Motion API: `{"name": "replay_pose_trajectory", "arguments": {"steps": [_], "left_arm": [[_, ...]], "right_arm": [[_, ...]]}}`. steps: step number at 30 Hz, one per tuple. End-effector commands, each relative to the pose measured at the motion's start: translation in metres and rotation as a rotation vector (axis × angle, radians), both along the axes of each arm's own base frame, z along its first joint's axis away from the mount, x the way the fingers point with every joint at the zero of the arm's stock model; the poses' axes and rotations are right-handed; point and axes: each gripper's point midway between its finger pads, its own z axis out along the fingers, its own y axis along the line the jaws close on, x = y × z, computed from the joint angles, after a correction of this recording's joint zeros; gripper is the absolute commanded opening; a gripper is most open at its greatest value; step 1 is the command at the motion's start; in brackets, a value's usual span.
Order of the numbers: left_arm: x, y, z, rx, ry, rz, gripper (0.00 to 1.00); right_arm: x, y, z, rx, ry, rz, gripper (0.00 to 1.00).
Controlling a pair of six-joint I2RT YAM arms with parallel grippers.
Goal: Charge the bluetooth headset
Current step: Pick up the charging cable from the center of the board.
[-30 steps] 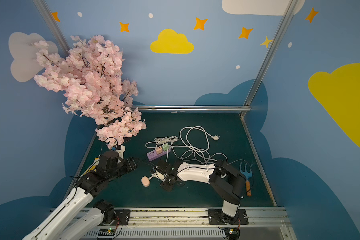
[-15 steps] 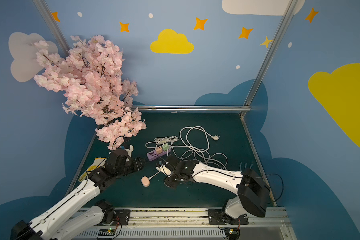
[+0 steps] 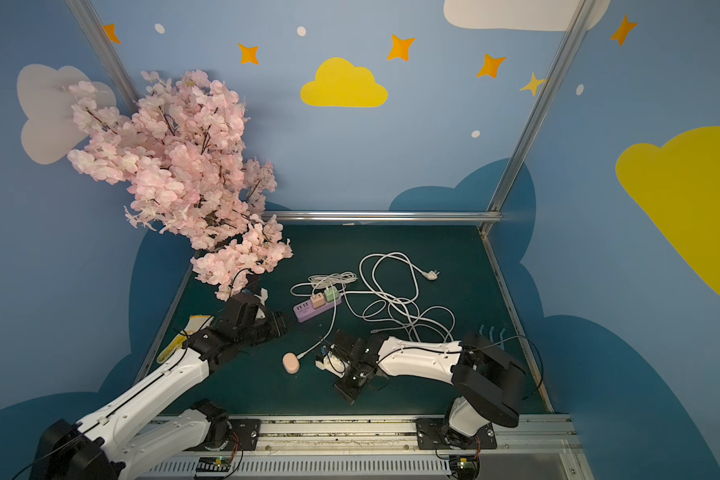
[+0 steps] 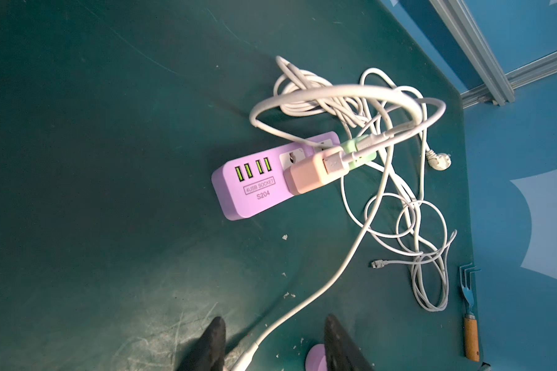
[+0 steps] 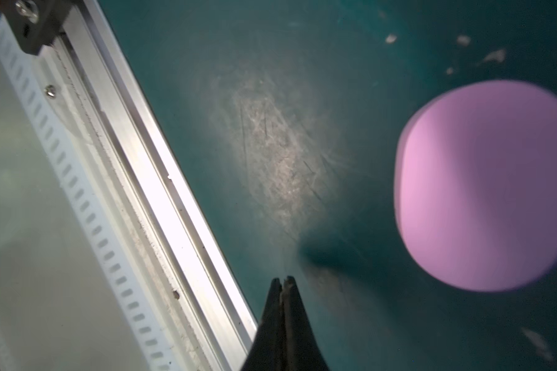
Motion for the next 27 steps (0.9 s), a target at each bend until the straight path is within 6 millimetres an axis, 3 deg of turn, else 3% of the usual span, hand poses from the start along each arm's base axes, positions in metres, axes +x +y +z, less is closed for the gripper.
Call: {"name": "replay_pose_trajectory", "arguments": {"steps": [1, 6, 15, 18, 21, 23, 27], "left_arm": [[0.009, -0.006, 0.017, -0.026, -0.041, -0.008, 0.51], [0.01, -0.011, 0.012, -0.045, -0.022, -0.017, 0.51], [-0.002, -0.018, -0.013, 0.052, 0.023, -0.069, 0.51], [-0.005, -0.026, -0.007, 0.089, -0.002, -0.105, 0.52], [-0.004, -0.039, 0.002, 0.084, -0.022, -0.137, 0.53], [-0.001, -0.049, 0.008, 0.075, -0.035, -0.158, 0.53], [0.003, -0.072, 0.019, 0.066, -0.061, -0.212, 0.54]], "right_arm": [[0.012, 0.009, -0.002, 0.045, -0.011, -0.027, 0.0], [0.044, -0.001, -0.019, 0.006, -0.024, -0.125, 0.0], [0.099, -0.017, -0.02, 0.003, -0.033, -0.271, 0.0], [0.121, -0.029, -0.013, 0.026, -0.04, -0.338, 0.0], [0.14, -0.041, 0.006, 0.088, -0.017, -0.445, 0.0], [0.148, -0.055, 0.016, 0.098, -0.002, -0.552, 0.06], [0.151, -0.09, 0.016, 0.106, 0.142, -0.835, 0.3]]}}
